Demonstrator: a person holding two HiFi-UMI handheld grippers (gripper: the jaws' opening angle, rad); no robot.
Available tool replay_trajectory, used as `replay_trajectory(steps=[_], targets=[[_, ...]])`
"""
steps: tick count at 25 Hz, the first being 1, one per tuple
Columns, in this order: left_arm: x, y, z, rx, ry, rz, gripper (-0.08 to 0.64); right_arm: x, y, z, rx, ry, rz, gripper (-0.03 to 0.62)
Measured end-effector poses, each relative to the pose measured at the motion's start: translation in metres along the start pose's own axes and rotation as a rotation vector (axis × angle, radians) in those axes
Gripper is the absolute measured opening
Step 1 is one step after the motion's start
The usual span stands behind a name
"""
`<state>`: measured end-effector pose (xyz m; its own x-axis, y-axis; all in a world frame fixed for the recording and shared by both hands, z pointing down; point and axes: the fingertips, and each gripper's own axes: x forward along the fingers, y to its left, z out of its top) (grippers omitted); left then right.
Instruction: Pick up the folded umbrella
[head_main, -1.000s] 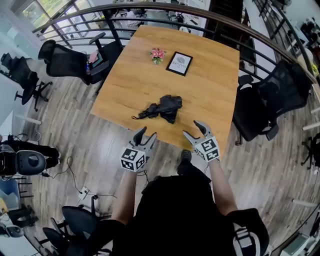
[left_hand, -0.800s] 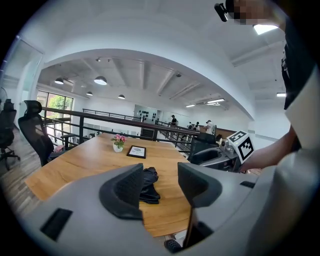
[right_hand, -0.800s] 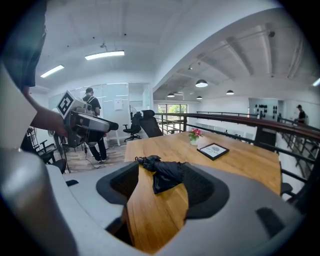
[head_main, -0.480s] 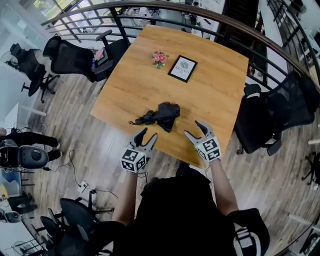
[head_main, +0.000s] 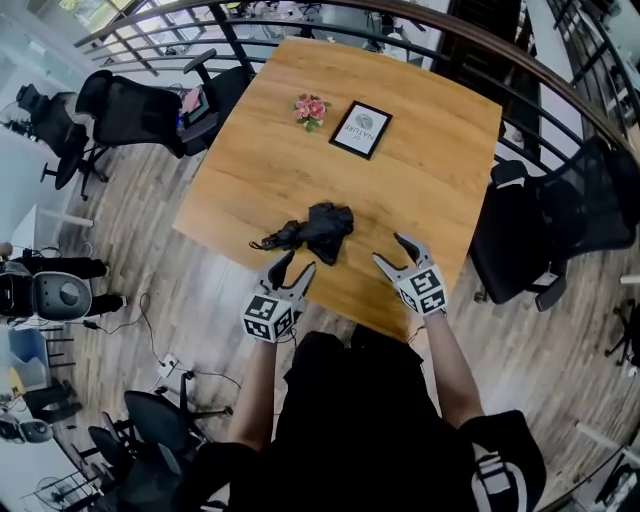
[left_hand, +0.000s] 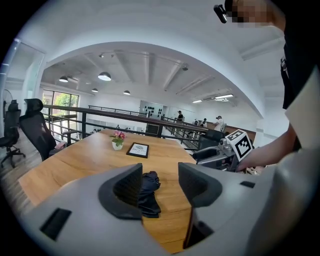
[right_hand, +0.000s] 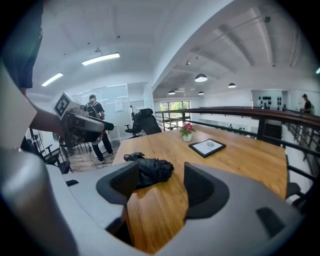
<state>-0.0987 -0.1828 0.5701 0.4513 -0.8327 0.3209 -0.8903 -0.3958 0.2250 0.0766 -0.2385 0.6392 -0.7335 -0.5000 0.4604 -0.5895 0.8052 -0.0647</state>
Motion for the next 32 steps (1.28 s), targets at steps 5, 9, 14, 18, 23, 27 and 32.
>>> replay_trajectory(steps=[5,9,14,18,23,27,32], targets=[[0.014,0.013,-0.008,0.011,0.042,-0.017,0.229,0.01,-0.003,-0.003,0.012,0.016,-0.004,0.296],[0.027,0.027,-0.012,0.038,0.082,-0.06,0.236,0.022,-0.008,-0.007,0.037,0.037,-0.044,0.296],[0.048,0.053,-0.025,0.073,0.156,-0.124,0.241,0.039,-0.008,-0.003,0.079,0.064,-0.095,0.296],[0.068,0.069,-0.046,0.151,0.229,-0.177,0.256,0.054,-0.015,-0.014,0.106,0.102,-0.133,0.296],[0.084,0.071,-0.068,0.162,0.294,-0.267,0.262,0.064,-0.018,-0.02,0.15,0.121,-0.178,0.295],[0.094,0.076,-0.081,0.186,0.334,-0.313,0.264,0.071,-0.013,-0.028,0.177,0.14,-0.197,0.295],[0.103,0.086,-0.092,0.265,0.39,-0.362,0.27,0.077,-0.002,-0.039,0.194,0.168,-0.215,0.295]])
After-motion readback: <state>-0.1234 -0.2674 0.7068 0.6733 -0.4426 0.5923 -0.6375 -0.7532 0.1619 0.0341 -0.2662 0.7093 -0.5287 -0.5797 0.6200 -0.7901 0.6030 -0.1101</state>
